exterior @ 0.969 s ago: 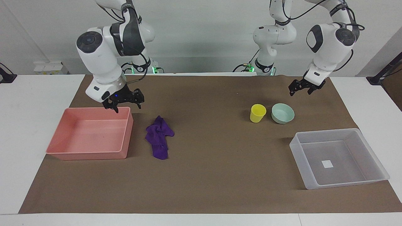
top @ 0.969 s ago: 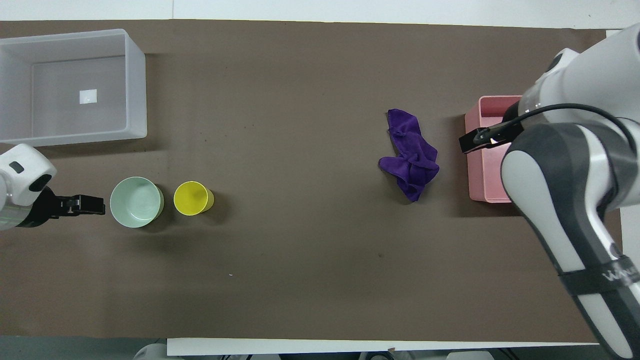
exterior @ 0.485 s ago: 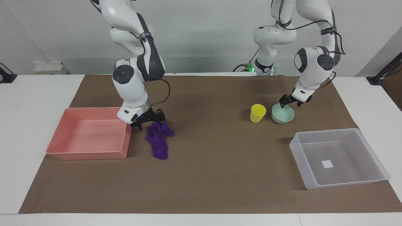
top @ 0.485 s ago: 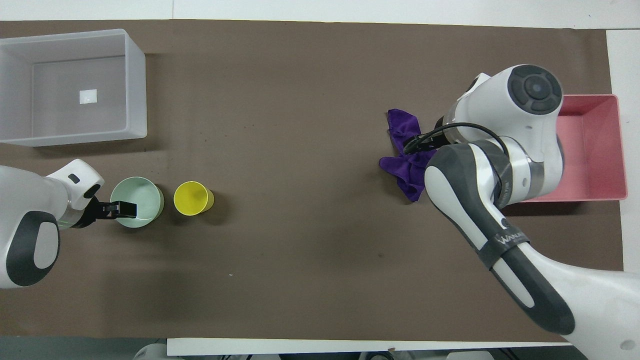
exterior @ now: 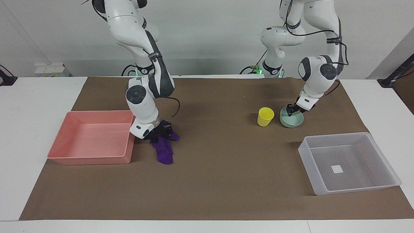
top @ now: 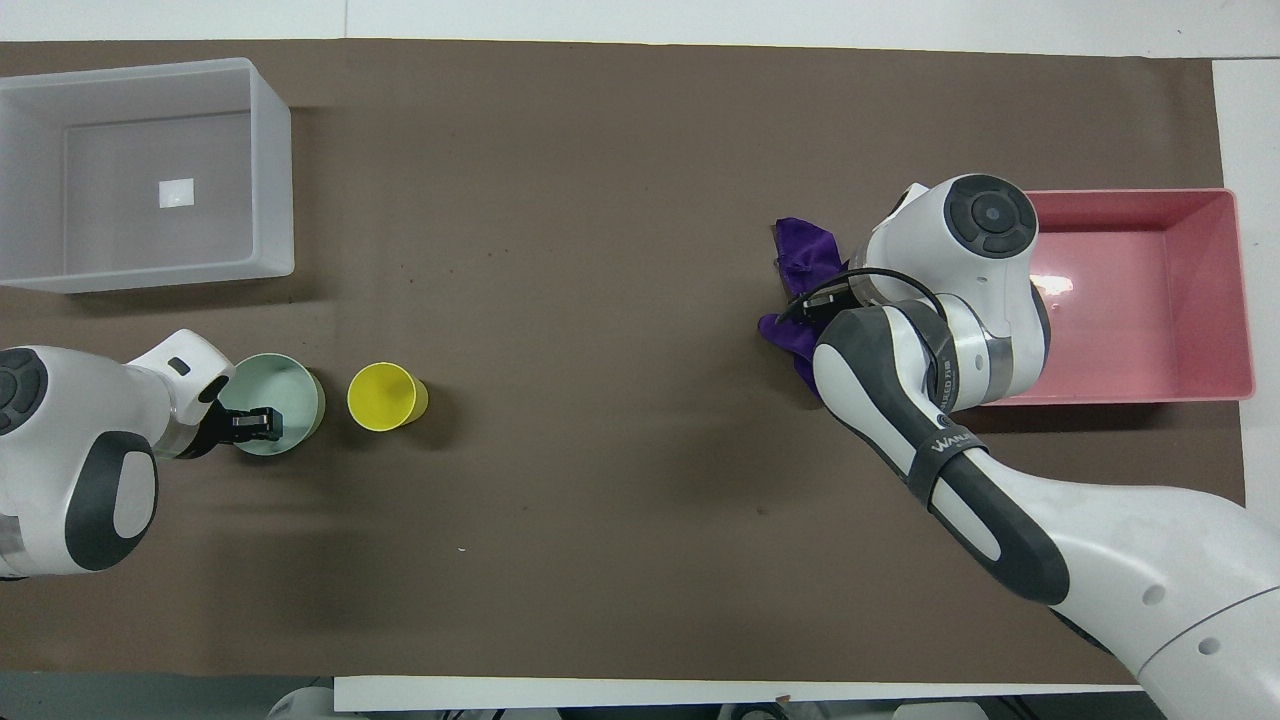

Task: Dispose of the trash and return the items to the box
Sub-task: 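Carry the green cup to the clear bin while the right gripper lifts the cloth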

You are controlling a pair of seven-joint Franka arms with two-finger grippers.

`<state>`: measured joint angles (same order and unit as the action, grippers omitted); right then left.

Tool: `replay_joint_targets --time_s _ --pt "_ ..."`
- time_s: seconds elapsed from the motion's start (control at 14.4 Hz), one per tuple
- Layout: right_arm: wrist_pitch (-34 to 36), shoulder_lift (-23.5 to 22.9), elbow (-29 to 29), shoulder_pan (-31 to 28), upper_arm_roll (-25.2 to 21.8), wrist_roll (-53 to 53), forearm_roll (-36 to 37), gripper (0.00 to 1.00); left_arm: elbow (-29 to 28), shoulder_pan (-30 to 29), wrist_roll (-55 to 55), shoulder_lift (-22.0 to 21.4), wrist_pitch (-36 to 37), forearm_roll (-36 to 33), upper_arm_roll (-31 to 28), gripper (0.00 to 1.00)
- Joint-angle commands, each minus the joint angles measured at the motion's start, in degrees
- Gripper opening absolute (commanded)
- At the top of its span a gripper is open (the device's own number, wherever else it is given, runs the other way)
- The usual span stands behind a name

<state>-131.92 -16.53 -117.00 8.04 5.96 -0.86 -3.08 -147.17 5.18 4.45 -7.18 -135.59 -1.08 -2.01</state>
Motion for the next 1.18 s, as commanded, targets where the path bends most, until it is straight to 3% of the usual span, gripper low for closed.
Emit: replay_joint_targets --time_s 0.0,0.14,0.42,0.76,0.9,1.11 --pt "-0.01 0.89 -1.04 -0.3 0.19 -0.46 -0.61 0.23 -0.41 0.71 1.44 -0.29 -0.65 -0.76 -0.45 0.0" --pt "0.17 0.89 -0.6 -0.39 0.19 -0.81 -0.61 0.02 2.57 1.15 1.61 0.41 2.59 -0.76 -0.45 0.0" --pt "7.52 2.55 4.83 -1.0 0.11 -3.0 -0.61 0.0 13.63 1.5 0.91 -0.55 18.82 -0.76 -0.45 0.0" --pt "15.8 8.26 9.24 -3.37 -0.25 -2.83 -0.35 0.0 32.7 0.71 0.73 1.02 35.63 0.03 -0.89 0.0" --pt "18.53 10.72 9.59 -5.48 -0.33 -2.22 0.44 0.0 38.68 -0.16 0.91 4.26 36.1 2.64 -1.33 0.0" --pt "21.95 14.15 9.68 -9.51 -0.33 1.54 0.44 0.0 44.66 -3.85 1.08 10.49 29.88 6.0 -1.33 0.0"
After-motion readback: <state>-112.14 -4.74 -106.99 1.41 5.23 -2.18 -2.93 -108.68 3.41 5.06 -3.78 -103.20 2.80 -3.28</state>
